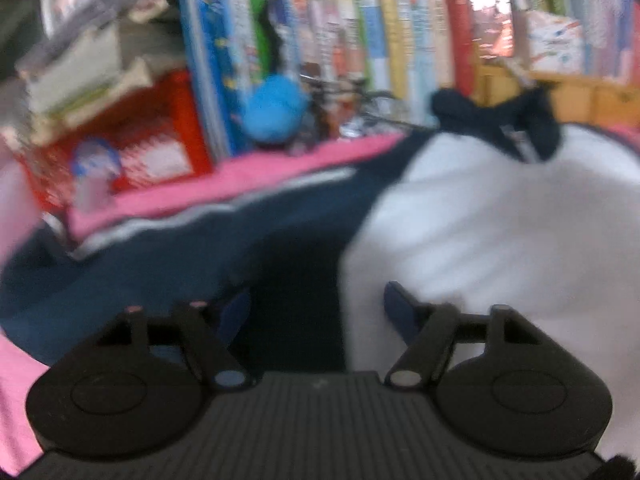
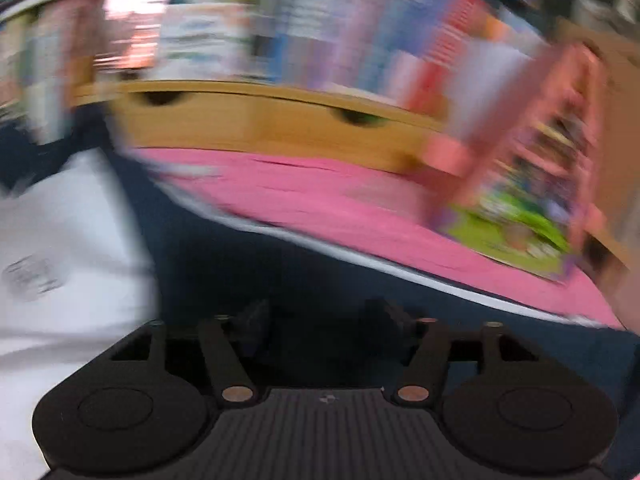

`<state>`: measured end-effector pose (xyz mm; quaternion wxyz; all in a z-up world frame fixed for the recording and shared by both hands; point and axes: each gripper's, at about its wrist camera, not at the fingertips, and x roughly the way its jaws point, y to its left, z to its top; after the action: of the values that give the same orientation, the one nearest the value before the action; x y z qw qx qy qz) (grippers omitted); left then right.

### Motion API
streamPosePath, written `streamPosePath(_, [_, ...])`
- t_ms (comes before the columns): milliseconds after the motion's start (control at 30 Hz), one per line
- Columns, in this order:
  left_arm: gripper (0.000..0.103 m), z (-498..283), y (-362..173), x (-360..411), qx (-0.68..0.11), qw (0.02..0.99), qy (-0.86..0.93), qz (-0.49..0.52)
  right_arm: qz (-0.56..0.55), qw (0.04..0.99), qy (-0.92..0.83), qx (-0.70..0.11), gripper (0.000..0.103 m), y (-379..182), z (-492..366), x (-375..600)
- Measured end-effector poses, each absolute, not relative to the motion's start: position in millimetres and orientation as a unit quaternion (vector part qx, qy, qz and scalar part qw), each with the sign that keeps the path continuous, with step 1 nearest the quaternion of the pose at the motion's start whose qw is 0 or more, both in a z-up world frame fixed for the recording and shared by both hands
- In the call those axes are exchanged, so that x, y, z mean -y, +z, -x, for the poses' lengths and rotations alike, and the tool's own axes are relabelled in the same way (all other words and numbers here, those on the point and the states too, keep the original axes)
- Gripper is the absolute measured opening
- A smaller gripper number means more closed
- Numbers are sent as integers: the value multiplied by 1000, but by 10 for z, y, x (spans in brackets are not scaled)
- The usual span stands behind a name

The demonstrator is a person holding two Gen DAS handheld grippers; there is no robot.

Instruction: Fold clothes

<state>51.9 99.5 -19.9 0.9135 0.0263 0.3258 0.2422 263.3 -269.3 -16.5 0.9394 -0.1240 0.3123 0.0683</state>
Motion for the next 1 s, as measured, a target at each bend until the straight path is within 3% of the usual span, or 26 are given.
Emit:
streamPosePath(33, [55,-512,-155,-994,-322,912,253,-35,125,940,46,-314,51,-140,-2623,2732])
streamPosePath(200, [57,-657,64,-684,-288,946,144,-28,87,947,123,-283,51,49,-2293,2654])
streamPosePath(467, [59,-1322,-345,-606,-333,935,121,-30,87,862,354,-351,50,-53,-2074,1590])
streamPosePath(533, [59,-1398,-379,-710,-330,932,142,-41,131,866,334,-348,43,-178,-2223,1395])
streamPosePath(700, [66,-1636,-424,-1090,-333,920,204,-39,125,896,255,-342,44,-258,-2890,1249])
streamPosePath(767, [72,-1719,-440,-1269,-341,913,223,-8,136,906,235,-326,45,-293,-3104,1178])
streamPosePath(800, [75,-1732,-440,-1320,-341,913,226,-3,134,911,218,-324,53,-308,-3204,1155])
streamPosePath(833, [73,-1731,-432,-1330,-341,911,233,-11,131,915,200,-324,59,-322,-3306,1133])
streamPosePath(900, [54,-1646,-374,-1350,-335,911,238,-14,112,915,178,-343,55,-300,-3370,1129])
streamPosePath(1000, [54,-1314,-194,-1389,-313,932,178,39,104,917,211,-321,54,-120,-3029,1239])
